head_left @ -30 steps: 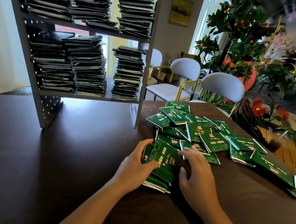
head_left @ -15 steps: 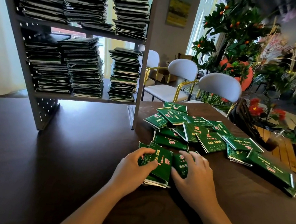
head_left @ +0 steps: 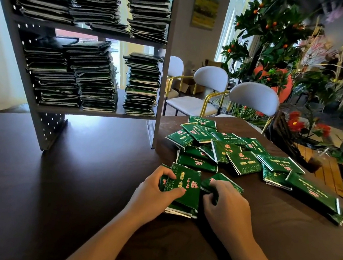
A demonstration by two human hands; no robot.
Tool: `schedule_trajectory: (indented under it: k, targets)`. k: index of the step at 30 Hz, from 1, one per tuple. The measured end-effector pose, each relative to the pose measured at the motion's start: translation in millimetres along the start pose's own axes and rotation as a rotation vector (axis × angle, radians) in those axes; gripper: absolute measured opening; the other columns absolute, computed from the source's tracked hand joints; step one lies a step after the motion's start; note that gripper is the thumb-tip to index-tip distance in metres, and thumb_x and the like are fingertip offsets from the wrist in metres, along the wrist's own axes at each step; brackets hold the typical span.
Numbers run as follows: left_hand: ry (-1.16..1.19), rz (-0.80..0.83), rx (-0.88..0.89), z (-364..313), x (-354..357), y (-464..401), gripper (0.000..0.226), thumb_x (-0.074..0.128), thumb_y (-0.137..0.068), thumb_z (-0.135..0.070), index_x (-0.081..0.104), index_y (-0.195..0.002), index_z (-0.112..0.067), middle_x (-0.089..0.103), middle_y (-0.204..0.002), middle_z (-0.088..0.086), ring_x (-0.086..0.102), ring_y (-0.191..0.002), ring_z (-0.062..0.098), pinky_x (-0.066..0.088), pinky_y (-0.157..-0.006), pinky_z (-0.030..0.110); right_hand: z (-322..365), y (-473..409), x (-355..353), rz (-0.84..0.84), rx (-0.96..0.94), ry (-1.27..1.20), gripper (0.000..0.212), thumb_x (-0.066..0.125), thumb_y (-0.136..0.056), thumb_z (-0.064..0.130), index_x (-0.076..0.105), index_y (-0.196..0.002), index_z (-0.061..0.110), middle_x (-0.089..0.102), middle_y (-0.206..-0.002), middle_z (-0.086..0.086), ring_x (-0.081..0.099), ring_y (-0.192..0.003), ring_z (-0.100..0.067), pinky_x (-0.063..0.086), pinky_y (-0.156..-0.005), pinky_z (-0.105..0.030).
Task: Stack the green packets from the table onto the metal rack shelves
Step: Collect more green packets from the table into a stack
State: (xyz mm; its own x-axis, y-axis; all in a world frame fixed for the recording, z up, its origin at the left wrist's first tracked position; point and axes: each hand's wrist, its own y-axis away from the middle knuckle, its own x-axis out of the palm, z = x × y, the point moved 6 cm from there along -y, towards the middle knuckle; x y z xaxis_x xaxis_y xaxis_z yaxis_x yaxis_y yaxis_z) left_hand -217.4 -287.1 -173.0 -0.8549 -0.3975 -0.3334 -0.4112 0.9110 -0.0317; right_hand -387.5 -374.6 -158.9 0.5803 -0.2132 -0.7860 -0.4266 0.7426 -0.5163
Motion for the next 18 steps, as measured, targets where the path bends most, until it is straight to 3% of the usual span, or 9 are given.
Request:
schedule_trajectory:
  k: [3,6,9,11,14,16,18]
  targets:
    - [0.016,0.012,-0.008,-0.9,0.2,-1.3,0.015,0.064,-0.09,-0.053,0.057,-0.096,-0.04,0.069,-0.099,-0.008,0.072,-0.089,0.019,0.059,-0.085,0.04,-1.3,-0.4,-9.8,-0.118,0.015,-0.109,0.024,0.07,-0.085,0.002,0.073,-0.108,0.008,0.075,-0.1,-0.004,0.072,-0.087,-0.023,0.054,-0.073,-0.032]
    - [0.061,0.029,-0.015,0.2,1.3,-2.7,0.035,0.054,-0.077,-0.074,0.062,-0.091,-0.043,0.074,-0.095,0.004,0.071,-0.094,0.035,0.055,-0.089,0.056,0.7,1.3,-17.6,-0.207,-0.004,-0.222,0.026,0.068,-0.089,-0.002,0.07,-0.113,0.007,0.074,-0.102,-0.003,0.071,-0.087,-0.021,0.052,-0.074,-0.028]
    - [0.063,0.028,-0.019,0.0,2.3,-2.9,0.025,0.051,-0.095,-0.059,0.063,-0.096,-0.037,0.075,-0.094,0.0,0.073,-0.091,0.026,0.054,-0.09,0.057,0.3,1.7,-26.0,-0.281,-0.019,-0.288,0.027,0.067,-0.091,-0.002,0.068,-0.116,0.008,0.074,-0.104,-0.003,0.069,-0.089,-0.016,0.048,-0.074,-0.024]
    - [0.047,0.024,-0.016,0.0,2.5,-3.4,0.031,0.046,-0.097,-0.06,0.063,-0.099,-0.035,0.073,-0.097,0.004,0.07,-0.095,0.029,0.053,-0.093,0.054,3.9,1.0,-30.0,-0.292,-0.047,-0.335,0.027,0.065,-0.092,-0.002,0.069,-0.116,0.009,0.074,-0.103,-0.001,0.067,-0.09,-0.011,0.051,-0.073,-0.025]
    - [0.047,0.007,-0.01,-1.2,1.5,-2.1,0.04,0.038,-0.099,-0.061,0.065,-0.101,-0.033,0.07,-0.105,0.013,0.068,-0.095,0.023,0.051,-0.093,0.039,20.7,0.8,-30.8,-0.246,-0.13,-0.385,0.024,0.063,-0.094,0.002,0.068,-0.115,0.014,0.07,-0.099,0.01,0.063,-0.084,-0.002,0.051,-0.068,-0.02]
    - [0.139,0.019,-0.036,-1.5,1.6,-0.6,0.049,0.039,-0.096,-0.069,0.068,-0.098,-0.03,0.073,-0.1,0.006,0.071,-0.095,0.018,0.052,-0.097,0.045,39.0,4.0,-27.2,-0.172,-0.24,-0.394,0.02,0.059,-0.096,0.013,0.068,-0.113,0.018,0.072,-0.102,0.011,0.062,-0.08,0.003,0.05,-0.067,-0.015]
    - [0.195,0.026,-0.052,-0.2,0.5,-1.1,0.052,0.045,-0.088,-0.074,0.069,-0.095,-0.028,0.074,-0.097,0.002,0.072,-0.094,0.021,0.053,-0.095,0.049,55.5,10.8,-21.1,-0.061,-0.348,-0.423,0.023,0.054,-0.096,0.021,0.069,-0.113,0.02,0.072,-0.108,0.011,0.067,-0.09,0.001,0.053,-0.074,-0.016]
